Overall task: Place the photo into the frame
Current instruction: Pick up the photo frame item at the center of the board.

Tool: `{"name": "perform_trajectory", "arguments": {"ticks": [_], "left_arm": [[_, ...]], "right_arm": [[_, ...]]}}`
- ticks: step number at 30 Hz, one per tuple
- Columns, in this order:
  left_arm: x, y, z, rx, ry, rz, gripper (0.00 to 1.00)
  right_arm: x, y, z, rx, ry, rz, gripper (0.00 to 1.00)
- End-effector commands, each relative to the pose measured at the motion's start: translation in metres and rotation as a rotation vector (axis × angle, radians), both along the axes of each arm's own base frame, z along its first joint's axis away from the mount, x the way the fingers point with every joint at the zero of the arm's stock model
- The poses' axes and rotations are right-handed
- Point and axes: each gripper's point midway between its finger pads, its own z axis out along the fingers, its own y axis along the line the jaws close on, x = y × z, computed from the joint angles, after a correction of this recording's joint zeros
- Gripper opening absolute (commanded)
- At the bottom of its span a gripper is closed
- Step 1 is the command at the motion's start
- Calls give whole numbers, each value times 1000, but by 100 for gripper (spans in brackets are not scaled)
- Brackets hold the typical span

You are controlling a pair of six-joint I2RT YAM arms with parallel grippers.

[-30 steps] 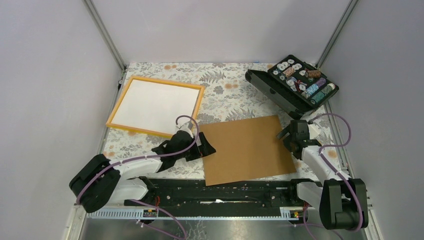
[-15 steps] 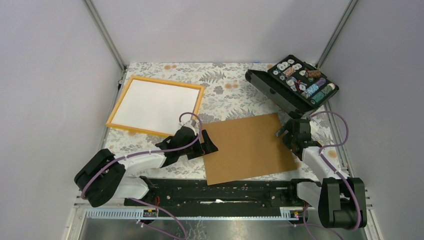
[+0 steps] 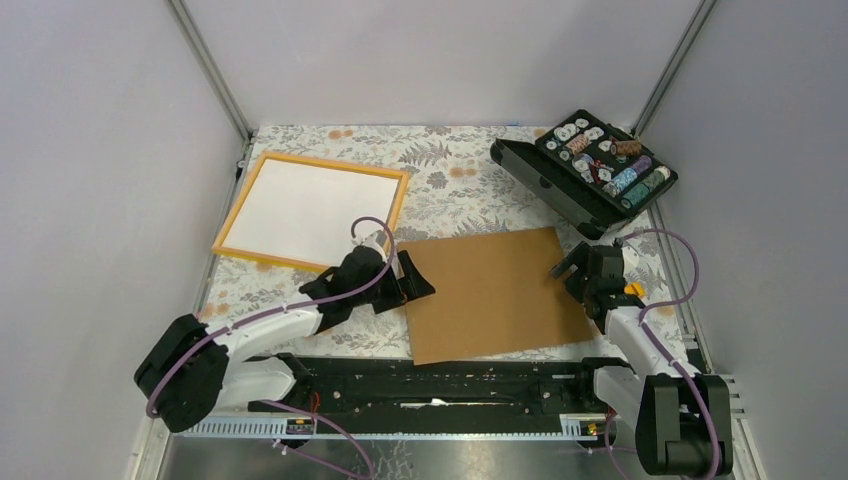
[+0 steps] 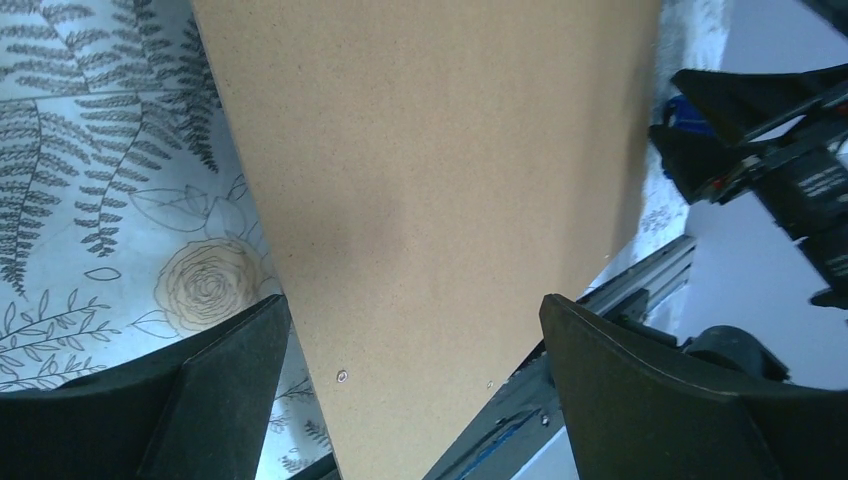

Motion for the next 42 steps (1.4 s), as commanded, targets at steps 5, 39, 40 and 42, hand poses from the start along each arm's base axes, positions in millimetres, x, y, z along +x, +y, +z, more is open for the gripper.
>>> {"name": "perform_trajectory", "arguments": {"ticks": [5,39,40,42], "left_arm": [[10,-55,172,-507,-271,-89,93],[26,-28,146,-130,-271,-25,32],[25,-27,144,-110,-261,-34,28],[23,-30,140,-88,-237,-60,21]], "right_arm": [[-49,60,-21,286,181,150,95],[-45,66,-17,306,126,182,95],[-45,65,-17,302,122,182,95],[-44,64,-16,294,112,185,95]]}}
